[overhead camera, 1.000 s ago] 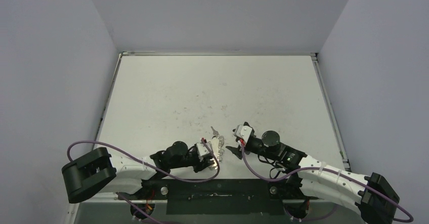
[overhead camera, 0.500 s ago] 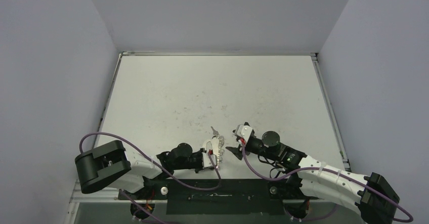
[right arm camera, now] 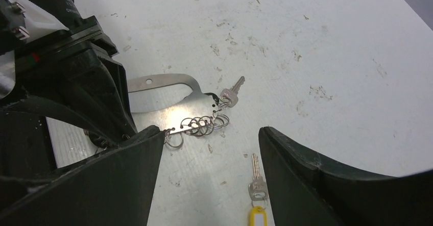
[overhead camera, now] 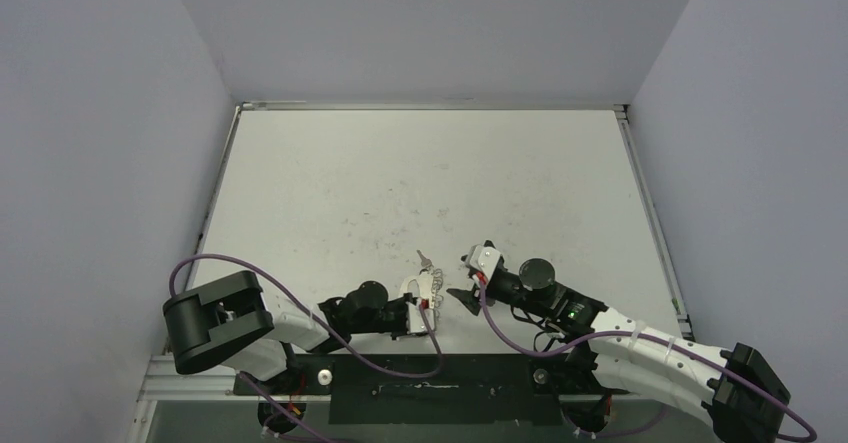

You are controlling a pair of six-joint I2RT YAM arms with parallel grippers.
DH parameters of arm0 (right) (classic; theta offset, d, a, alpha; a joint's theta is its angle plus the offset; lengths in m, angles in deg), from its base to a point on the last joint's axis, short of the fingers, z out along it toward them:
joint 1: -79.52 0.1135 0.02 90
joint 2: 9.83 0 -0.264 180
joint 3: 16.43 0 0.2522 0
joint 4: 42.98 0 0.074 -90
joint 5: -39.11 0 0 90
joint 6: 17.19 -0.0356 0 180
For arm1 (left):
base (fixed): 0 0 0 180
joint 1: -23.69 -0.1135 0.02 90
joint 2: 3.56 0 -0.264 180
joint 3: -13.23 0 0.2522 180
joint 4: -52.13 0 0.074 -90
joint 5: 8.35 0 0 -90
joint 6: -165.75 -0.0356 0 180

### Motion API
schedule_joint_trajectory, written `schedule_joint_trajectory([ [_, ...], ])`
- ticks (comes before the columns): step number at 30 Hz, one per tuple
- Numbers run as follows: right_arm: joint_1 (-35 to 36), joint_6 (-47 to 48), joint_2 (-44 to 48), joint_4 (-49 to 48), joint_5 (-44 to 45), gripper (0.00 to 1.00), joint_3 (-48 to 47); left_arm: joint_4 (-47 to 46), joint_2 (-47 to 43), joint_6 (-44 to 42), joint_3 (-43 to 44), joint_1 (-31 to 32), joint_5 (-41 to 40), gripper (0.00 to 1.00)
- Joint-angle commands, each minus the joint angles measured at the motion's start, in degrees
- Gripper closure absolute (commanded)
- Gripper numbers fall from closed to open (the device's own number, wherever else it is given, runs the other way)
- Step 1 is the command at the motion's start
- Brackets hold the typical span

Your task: Put the keys on the keyring

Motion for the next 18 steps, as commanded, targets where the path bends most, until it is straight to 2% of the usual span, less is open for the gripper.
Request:
schedule_joint_trajectory([
  [1, -0.90, -2.10, 0.74, -3.24, -0.48, 0.31, -0.06, -3.51, 1.83, -1.25, 2.48, 0.34, 0.61, 0.83],
  [3, -1.42, -3.53, 0.71, -3.93, -0.32, 0.31, -0.05, -3.99, 2.27, -1.32, 2.40, 0.35, 0.53, 0.85],
  [7, -2.46, -7.88, 0.25, -3.81, 2.89, 0.28, -0.62, -3.94, 1.87, -1.33, 2.09, 0.35, 0.70, 1.00],
  [12, -3.75, -19.45, 0.43, -2.02, 15.77, 0.21, -1.99, -0.85, -1.01, -0.58, 2.22, 0.37, -1.00, 1.00],
  [16, -4.95, -29.01, -0.34, 11.32, 27.99, 0.11, -7.91, 2.71, -5.00, 1.12, 2.01, 0.35, -4.25, 1.00],
  [18, -5.98, -34.23, -2.57, 19.95, 32.39, 0.15, -12.07, 5.08, -7.67, 1.82, 1.75, 0.35, -6.05, 1.00],
])
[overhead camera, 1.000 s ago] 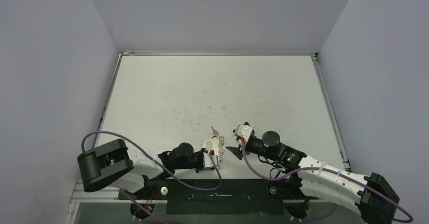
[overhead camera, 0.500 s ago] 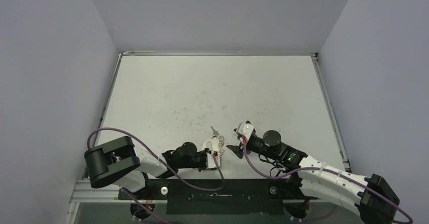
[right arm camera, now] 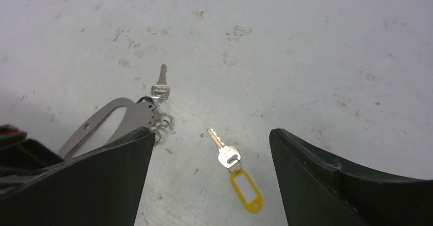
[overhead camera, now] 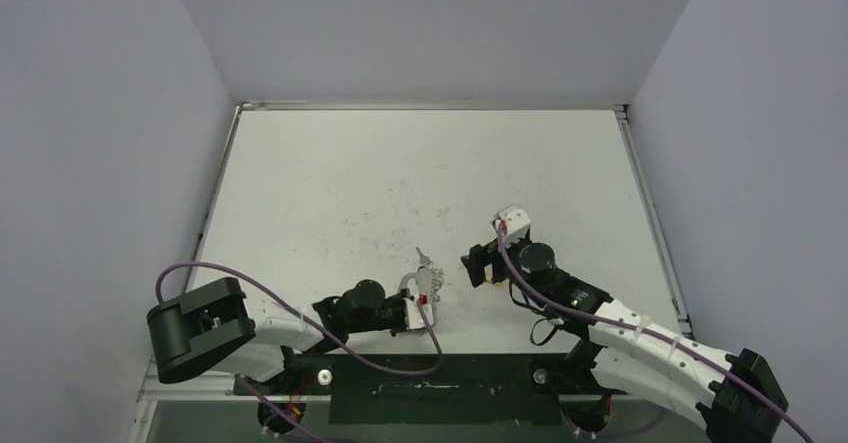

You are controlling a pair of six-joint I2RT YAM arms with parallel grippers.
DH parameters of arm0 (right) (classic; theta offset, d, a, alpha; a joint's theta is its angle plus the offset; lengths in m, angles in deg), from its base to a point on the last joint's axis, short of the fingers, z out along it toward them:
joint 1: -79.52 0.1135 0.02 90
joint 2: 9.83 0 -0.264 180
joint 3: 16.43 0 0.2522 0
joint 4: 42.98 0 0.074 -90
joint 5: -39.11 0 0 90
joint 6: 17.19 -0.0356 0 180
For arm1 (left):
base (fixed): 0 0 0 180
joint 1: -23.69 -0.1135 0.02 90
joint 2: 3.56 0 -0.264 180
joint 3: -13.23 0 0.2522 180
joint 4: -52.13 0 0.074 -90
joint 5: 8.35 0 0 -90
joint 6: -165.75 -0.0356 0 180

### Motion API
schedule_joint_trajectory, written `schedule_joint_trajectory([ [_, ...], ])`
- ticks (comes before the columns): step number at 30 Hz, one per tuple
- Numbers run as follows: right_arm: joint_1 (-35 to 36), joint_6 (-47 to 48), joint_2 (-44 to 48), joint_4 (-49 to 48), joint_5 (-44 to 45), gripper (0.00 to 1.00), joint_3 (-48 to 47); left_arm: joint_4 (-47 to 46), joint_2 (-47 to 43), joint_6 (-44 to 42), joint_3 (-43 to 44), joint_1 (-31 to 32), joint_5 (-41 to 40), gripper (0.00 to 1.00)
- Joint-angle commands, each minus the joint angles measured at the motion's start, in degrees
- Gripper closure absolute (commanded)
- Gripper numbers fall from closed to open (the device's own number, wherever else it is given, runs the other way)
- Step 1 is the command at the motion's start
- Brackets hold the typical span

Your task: Put the keys on the keyring

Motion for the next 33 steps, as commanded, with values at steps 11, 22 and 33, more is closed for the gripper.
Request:
schedule_joint_trajectory([
  [11, -19.98, -20.92, -25.19, 16.90, -15.79, 0.44, -13.36, 9.96, -15.62, 4.20, -1.11, 0.19, -7.44, 1.00],
  [22, -25.48, -21.44, -34.97, 9.99, -28.72, 0.60, -11.87, 10.07, -16.84, 4.83, -1.60, 0.24, -7.44, 1.00],
  [33, -26.14, -20.64, -35.10, 14.84, -29.01, 0.72, -11.68, 9.76, -15.35, 4.81, -0.83, 0.24, -7.20, 1.00],
])
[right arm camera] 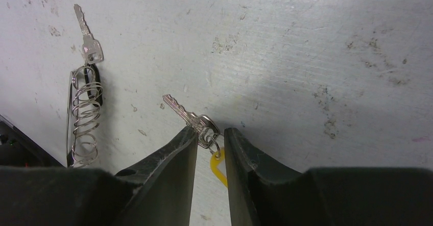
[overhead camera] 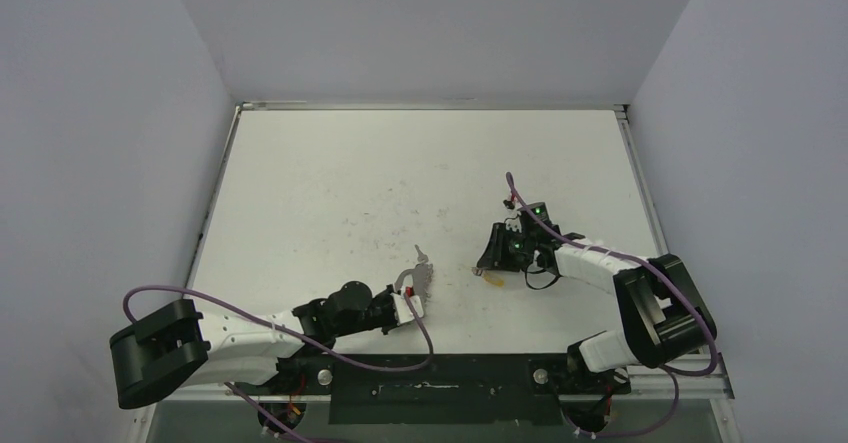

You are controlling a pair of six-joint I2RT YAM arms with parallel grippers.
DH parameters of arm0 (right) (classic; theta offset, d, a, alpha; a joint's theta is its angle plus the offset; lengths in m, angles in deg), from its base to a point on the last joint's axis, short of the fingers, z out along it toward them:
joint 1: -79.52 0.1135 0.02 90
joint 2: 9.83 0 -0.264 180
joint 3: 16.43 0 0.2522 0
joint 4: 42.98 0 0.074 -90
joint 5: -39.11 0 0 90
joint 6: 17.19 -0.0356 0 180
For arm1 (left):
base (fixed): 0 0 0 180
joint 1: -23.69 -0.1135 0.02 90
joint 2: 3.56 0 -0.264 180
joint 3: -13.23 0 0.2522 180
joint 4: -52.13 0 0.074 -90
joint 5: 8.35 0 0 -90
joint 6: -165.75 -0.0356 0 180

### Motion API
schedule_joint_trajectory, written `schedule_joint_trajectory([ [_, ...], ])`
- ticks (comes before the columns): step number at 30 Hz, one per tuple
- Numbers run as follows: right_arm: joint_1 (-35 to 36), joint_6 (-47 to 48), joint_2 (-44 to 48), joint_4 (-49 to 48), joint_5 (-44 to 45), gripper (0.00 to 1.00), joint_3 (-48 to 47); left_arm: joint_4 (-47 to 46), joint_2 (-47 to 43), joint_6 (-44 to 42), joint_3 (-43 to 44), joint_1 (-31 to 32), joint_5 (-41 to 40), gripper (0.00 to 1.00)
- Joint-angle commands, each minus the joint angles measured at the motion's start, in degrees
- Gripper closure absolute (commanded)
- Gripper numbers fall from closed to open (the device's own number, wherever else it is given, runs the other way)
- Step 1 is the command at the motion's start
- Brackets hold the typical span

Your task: Put the keys on the keyring

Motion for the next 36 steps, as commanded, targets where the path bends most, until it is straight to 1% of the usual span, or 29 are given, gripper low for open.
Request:
schedule_joint_trajectory([
  [1, -0.47, 0.64, 1.00, 3.62, 0.01, 0.72, 0.94, -1.87, 0.19, 0.59, 0.83, 0.24, -0.08, 1.00],
  [6, -0.55, 0.57, 1.82, 4.38, -0.36, 0.72, 1.63, -1.76, 0.32, 0.22, 1.05, 0.24, -0.11, 1.00],
  [9, -0.55, 0.79, 1.34, 4.45, -1.11, 0.76, 1.71, -1.21, 0.29, 0.22, 1.27, 0.24, -0.08, 1.00],
  [11, -0.60, 0.84, 1.33, 4.31, -1.35, 0.82, 1.78, -1.13, 0.15, 0.38, 1.28, 0.24, 0.00, 1.00],
  [12, -0.67, 0.84, 1.39, 4.20, -1.40, 0.87, 1.91, -1.17, 0.21, 0.61, 1.36, 0.24, -0.03, 1.00],
  [14, -0.66, 0.84, 1.91, 4.33, -1.52, 1.00, 1.80, -1.02, 0.25, 1.27, 1.60, 0.24, -0.01, 1.00],
  [18, -0.63, 1.69, 5.26, 5.96, -1.71, 1.00, 0.67, -1.04, 0.23, 2.83, 2.01, 0.24, -0.33, 1.00],
  [24, 0.65, 5.05, 11.93, 11.23, -2.87, 1.00, -2.38, -2.45, 0.23, 6.27, 2.74, 0.16, -1.94, 1.00],
  [27, 3.55, 5.22, 14.32, 11.07, -3.70, 1.00, -3.20, -2.63, 0.53, 8.86, 3.55, 0.15, -3.53, 1.00],
  [32, 10.58, 5.31, 15.78, 8.91, -3.91, 1.00, -4.50, -5.59, 0.68, 9.53, 3.36, 0.15, -3.11, 1.00],
  [36, 12.91, 5.41, 16.50, 7.03, -5.63, 1.00, -4.83, -7.09, 0.40, 9.03, 2.87, 0.15, -3.06, 1.00],
])
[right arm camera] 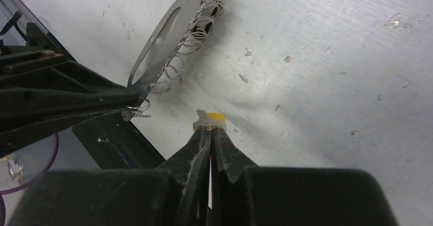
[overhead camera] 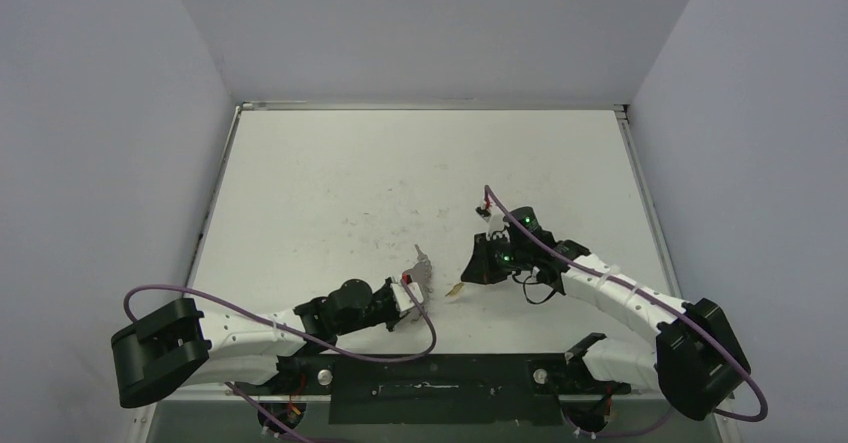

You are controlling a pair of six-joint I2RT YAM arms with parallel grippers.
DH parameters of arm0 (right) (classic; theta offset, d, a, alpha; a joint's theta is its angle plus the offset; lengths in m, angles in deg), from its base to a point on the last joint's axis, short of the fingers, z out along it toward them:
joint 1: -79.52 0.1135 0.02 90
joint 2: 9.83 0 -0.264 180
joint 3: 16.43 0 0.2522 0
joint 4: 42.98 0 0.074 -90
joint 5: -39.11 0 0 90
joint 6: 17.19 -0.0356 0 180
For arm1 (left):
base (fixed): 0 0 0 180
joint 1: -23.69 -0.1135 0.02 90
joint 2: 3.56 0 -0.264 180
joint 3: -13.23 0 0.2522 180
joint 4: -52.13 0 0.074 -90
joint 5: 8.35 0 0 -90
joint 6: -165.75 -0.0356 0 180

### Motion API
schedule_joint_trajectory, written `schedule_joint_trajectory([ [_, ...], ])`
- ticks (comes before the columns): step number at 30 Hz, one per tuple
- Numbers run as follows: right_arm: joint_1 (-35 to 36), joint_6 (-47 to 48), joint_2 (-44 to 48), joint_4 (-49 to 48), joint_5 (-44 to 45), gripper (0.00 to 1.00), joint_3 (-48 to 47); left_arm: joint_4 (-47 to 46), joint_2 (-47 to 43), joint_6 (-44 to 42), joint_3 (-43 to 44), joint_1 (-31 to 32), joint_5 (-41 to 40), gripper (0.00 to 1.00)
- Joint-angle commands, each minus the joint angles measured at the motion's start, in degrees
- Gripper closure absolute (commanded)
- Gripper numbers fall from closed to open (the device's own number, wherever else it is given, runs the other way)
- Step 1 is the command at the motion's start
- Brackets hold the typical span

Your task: Put the keys on the keyring

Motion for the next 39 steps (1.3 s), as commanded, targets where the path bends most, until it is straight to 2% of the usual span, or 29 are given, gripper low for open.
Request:
schedule_joint_trajectory([
  [1, 1.95, 0.99, 1.97, -3.15, -2.60, 1.00, -2.34, -5.37, -0.35, 0.61, 1.72, 0.17, -0.22, 1.00],
  [10, 8.38, 4.48, 0.14, -3.12, -5.38, 1.00, -4.31, -7.75, 0.07, -1.39, 1.64, 0.26, 1.25, 1.00],
  [19, 16.00, 5.10, -3.88, -3.49, -0.91, 1.00, -7.50, -8.08, 0.67, -2.57, 1.93, 0.31, 2.38, 1.00],
  [39, 18.14, 6.03, -5.57, -3.23, 2.56, 1.00, -8.71, -7.51, 0.38, -2.69, 1.94, 0.27, 3.20, 1.00],
])
